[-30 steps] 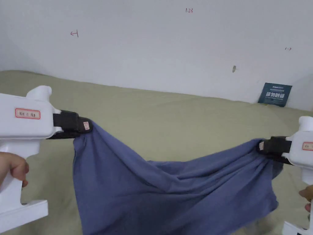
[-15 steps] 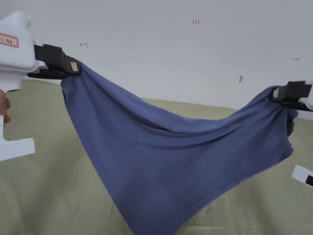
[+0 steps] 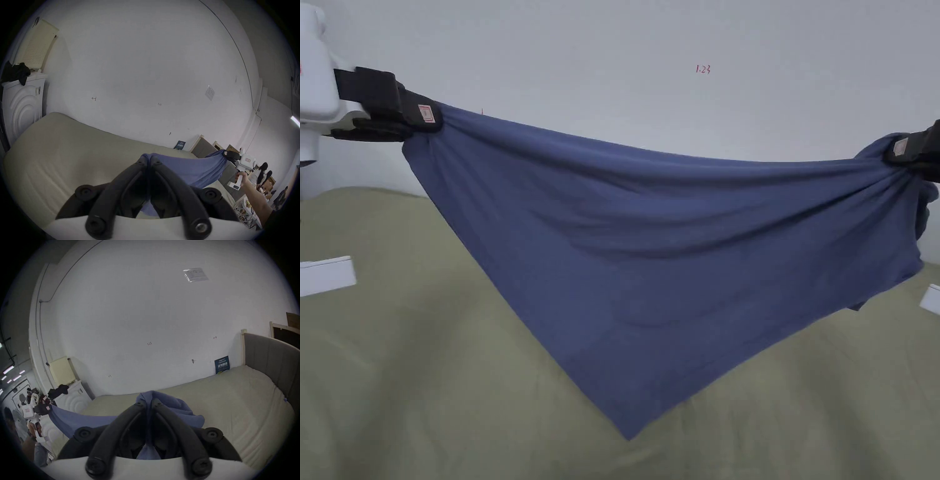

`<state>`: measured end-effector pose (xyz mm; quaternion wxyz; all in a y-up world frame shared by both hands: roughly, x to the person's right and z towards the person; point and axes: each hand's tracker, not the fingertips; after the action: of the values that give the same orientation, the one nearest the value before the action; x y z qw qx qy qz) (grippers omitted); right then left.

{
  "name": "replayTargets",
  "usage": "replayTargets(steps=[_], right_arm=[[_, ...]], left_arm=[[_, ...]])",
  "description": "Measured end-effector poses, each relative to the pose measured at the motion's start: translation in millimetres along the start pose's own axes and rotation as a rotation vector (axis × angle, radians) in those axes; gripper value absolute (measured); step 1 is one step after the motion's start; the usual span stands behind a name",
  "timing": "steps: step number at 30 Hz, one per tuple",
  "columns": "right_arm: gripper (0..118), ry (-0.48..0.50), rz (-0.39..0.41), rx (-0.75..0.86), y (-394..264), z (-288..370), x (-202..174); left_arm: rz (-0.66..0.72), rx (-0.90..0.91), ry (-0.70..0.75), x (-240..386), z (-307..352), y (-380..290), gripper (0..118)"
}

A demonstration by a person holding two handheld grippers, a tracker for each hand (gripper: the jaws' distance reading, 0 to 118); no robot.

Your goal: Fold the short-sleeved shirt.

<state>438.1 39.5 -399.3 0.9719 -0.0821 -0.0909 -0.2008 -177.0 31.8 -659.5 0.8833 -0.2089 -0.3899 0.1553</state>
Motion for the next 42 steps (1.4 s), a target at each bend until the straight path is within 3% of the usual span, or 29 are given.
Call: replayTargets(steps=[13, 20, 30, 37, 42], right_arm=[[7, 0.053, -0.066, -0.041, -77.7, 8.7, 35.2], [7, 0.072, -0.165, -0.104, -141.6, 43.2, 62.9], [7, 0.027, -0.145, -0.215, -211.6, 114.8, 63.8], [7, -0.001, -0.206, -0.311, -260.4, 164.4, 64.9], [7, -0.076, -0.23, -0.404, -292.8, 187.6, 69.0]], left_arm=[[0.016, -0.067, -0.034, -19.0, -2.1, -60.4, 2], [0.063, -0.134, -0.039, -41.5, 21.3, -128.7, 2], [0.175, -0.241, -0.058, -47.2, 74.6, -232.7, 2], [0.221, -0.333, -0.038, -43.9, 118.1, -292.4, 2], [0.261, -0.398, -0.021, -45.0, 143.6, -332.9, 2]])
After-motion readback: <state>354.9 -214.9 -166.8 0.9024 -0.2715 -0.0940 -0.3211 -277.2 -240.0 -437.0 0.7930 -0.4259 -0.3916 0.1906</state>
